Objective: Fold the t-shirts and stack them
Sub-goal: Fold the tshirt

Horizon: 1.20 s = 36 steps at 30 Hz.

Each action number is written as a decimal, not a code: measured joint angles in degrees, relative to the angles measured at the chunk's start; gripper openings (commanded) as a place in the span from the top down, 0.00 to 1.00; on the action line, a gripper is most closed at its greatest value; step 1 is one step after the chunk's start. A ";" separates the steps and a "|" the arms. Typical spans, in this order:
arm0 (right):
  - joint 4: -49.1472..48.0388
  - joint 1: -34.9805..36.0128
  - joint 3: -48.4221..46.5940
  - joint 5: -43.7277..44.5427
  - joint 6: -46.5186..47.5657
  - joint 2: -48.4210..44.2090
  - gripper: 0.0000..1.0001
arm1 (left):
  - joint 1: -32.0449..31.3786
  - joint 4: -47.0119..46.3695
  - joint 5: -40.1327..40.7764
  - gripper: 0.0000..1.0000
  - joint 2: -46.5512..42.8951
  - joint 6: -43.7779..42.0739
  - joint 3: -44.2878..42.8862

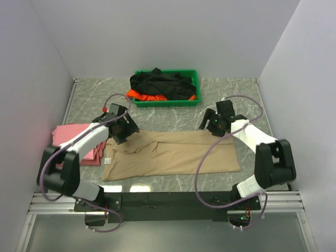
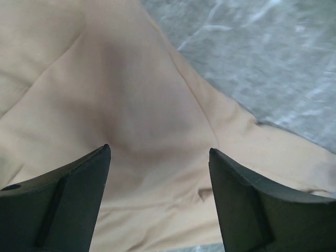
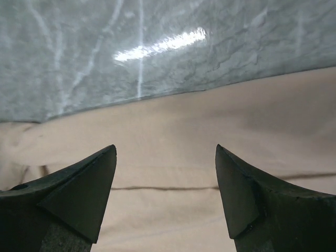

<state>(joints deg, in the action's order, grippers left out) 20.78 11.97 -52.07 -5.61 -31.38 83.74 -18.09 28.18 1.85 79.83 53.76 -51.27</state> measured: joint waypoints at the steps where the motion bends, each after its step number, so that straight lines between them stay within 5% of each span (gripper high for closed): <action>1: -0.55 0.17 -0.15 -0.63 0.02 2.08 0.18 | -0.02 -0.85 -0.55 0.21 2.56 -0.07 -0.33; 7: -0.90 0.57 -0.11 -2.03 0.24 6.54 0.18 | 0.00 -1.62 -1.90 0.20 9.81 -0.09 -0.59; 11: -2.14 0.76 0.04 -2.01 0.37 6.54 0.18 | -0.02 -0.70 -0.55 0.19 7.23 0.02 -0.59; 15: -2.75 0.81 0.35 -1.95 0.37 6.54 0.18 | 0.00 2.08 2.84 0.01 2.62 0.79 -0.59; 23: -2.75 0.81 0.79 -1.03 0.35 8.59 0.18 | -0.02 6.97 5.66 0.01 -4.11 4.61 2.03; 29: -2.86 0.81 0.83 -0.98 0.37 9.18 0.18 | -0.50 6.62 4.42 0.20 -4.59 7.58 6.75; 36: -3.37 0.81 0.87 -1.27 0.48 9.22 0.18 | -0.76 4.26 3.80 0.67 -0.48 9.14 6.86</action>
<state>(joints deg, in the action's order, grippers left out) 17.41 12.78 -51.20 -6.87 -30.89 92.97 -18.85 32.45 5.65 79.35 62.89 -44.40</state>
